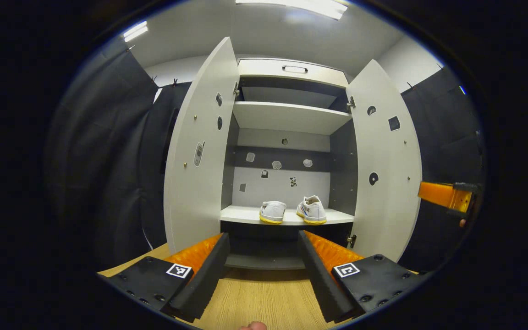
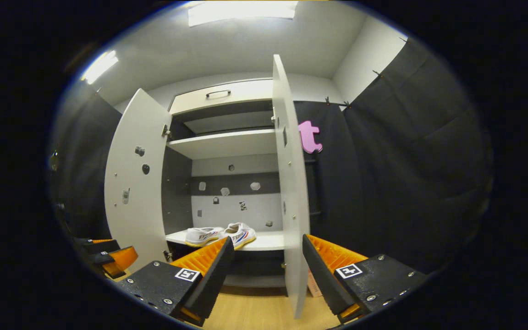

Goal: Grab one shoe with the right hand and put it into the shoe cabinet, grab the other shoe with the left hand and put it into the shoe cabinet; then close the right door with the right hand and the left door with the left hand.

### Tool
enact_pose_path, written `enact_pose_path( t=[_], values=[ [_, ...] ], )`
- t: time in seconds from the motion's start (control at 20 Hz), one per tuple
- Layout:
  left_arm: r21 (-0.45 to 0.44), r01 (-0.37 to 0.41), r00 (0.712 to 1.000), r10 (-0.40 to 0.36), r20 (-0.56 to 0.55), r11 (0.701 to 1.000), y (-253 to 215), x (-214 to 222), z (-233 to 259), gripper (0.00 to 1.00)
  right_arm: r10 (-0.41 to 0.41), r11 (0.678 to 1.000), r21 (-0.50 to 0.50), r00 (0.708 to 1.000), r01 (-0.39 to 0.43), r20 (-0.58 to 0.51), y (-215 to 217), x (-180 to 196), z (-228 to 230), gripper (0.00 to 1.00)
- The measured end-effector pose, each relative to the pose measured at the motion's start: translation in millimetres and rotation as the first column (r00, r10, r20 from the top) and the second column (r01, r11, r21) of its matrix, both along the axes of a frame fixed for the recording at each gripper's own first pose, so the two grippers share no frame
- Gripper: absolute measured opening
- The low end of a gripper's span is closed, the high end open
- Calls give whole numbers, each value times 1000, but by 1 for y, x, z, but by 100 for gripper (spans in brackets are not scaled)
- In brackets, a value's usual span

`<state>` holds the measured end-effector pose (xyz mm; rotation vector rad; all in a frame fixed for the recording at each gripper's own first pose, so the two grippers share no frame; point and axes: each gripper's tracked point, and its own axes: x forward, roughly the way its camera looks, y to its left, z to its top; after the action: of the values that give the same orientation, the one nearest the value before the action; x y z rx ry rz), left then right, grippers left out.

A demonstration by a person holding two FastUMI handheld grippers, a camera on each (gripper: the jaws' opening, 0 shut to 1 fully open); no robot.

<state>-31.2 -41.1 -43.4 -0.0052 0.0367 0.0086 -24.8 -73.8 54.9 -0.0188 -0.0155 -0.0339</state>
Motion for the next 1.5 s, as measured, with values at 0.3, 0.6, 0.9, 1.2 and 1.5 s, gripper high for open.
enact_pose_path(
  t=[0.3,0.6,0.9,1.2,1.5],
  values=[
    [2,-2,1000,2,-12,1000,0,-2,-5,97,-158,981,-109,987,160,31,-109,46,59,92],
    [2,-25,999,25,-32,1000,6,-6,-11,97,-160,977,-141,987,161,19,-133,102,66,92],
    [9,-41,998,42,-51,999,11,-7,-17,97,-163,977,-139,986,164,22,-132,112,62,90],
    [-6,-30,999,30,-45,1000,11,-3,-14,97,-153,980,-130,988,153,12,-122,112,61,87],
    [1,0,999,0,-45,1000,11,-2,-14,97,-135,982,-132,991,135,10,-89,108,58,87]
  ],
)
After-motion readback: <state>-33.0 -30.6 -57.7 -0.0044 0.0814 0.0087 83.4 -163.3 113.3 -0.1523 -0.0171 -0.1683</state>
